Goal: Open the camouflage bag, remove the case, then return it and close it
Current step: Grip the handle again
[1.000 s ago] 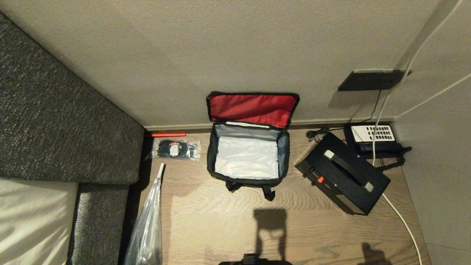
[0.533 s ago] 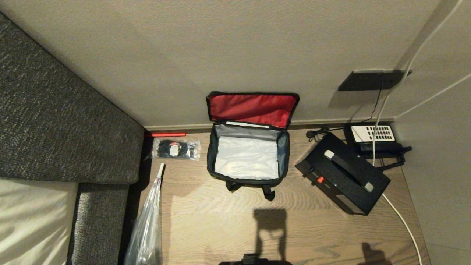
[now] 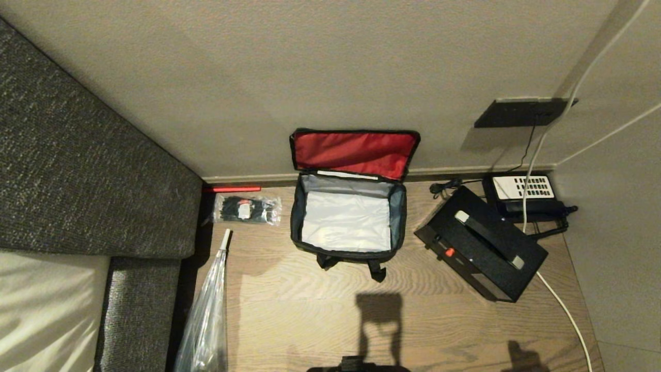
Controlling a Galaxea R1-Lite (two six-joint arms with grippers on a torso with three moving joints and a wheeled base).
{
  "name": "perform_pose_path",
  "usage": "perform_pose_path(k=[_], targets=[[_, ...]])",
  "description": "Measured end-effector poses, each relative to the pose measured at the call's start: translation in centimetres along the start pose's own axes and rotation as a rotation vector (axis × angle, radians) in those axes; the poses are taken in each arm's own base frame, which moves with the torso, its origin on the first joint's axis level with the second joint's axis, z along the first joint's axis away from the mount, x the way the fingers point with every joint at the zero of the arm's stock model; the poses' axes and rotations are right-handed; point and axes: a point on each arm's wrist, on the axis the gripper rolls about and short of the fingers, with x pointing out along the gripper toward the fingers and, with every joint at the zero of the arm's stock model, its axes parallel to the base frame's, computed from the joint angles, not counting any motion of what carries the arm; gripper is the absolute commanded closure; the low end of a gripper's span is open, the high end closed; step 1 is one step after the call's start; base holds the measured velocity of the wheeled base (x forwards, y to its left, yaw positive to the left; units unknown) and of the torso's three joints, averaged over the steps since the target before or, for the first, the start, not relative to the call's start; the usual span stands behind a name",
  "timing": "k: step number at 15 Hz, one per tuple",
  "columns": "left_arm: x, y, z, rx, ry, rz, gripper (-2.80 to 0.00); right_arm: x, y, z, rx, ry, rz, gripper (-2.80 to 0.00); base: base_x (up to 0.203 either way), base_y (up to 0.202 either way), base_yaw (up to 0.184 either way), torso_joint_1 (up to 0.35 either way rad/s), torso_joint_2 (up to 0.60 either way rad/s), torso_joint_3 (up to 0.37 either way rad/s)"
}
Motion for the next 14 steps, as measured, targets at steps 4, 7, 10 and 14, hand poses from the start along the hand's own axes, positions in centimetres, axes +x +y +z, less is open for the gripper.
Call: perform_pose_path(k=[4,7,10,14], targets=[[0.00,0.00,0.00,0.000,0.000,0.000,0.00,0.00,0.00,0.00,0.000,0.000,0.000,0.00,0.000,0.000,0.000,0.000,0.00,0.000],[0.00,0.00,0.00,0.000,0.000,0.000,0.00,0.00,0.00,0.00,0.000,0.000,0.000,0.00,0.000,0.000,0.000,0.000,0.00,0.000],[0.00,0.00,0.00,0.000,0.000,0.000,0.00,0.00,0.00,0.00,-0.001,0.000,0.000,0.00,0.000,0.000,0.000,0.000,0.00,0.000],[0.00,0.00,0.00,0.000,0.000,0.000,0.00,0.00,0.00,0.00,0.000,0.000,0.000,0.00,0.000,0.000,0.000,0.000,0.00,0.000]])
